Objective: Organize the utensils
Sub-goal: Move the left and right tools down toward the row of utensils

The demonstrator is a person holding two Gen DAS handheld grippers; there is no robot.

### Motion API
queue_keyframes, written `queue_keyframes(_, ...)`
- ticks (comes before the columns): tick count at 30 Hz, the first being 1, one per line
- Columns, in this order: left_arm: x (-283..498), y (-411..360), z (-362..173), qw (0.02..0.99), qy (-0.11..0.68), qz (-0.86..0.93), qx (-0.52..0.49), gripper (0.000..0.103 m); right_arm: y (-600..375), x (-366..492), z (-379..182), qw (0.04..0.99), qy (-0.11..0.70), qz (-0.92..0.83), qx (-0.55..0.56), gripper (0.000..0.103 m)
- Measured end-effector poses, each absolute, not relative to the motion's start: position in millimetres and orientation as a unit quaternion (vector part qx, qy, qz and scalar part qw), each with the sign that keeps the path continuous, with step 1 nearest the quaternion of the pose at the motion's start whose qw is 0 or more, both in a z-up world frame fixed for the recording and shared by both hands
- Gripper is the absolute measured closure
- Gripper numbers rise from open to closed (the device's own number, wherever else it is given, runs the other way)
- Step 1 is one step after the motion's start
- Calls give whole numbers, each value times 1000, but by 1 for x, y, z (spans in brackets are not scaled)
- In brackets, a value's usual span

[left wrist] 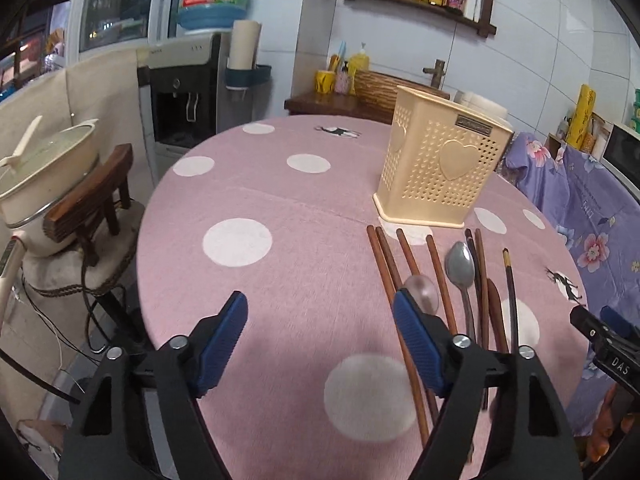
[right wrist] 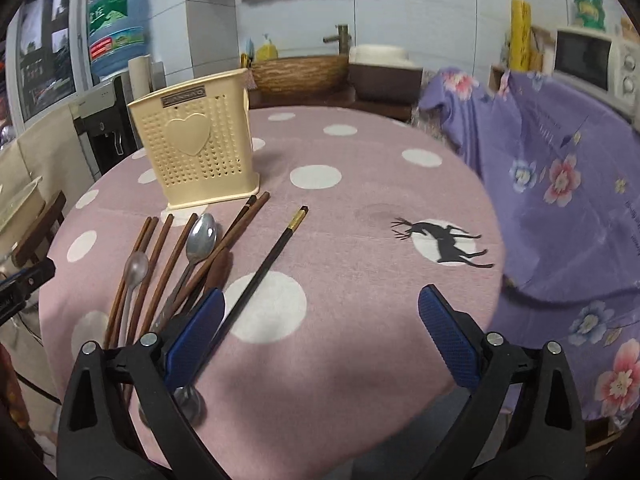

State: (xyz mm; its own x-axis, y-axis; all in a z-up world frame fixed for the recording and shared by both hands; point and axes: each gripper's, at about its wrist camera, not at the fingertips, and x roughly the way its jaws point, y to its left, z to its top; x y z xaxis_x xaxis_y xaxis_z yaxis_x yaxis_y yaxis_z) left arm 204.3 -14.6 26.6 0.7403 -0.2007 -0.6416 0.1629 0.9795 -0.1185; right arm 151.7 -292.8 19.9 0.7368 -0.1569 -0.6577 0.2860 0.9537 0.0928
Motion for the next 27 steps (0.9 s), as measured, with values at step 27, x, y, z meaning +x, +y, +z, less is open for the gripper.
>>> queue_keyframes(27,290,-82,-11,883,450,-117,61,61,-295,211,0,913,385,-116,69,14)
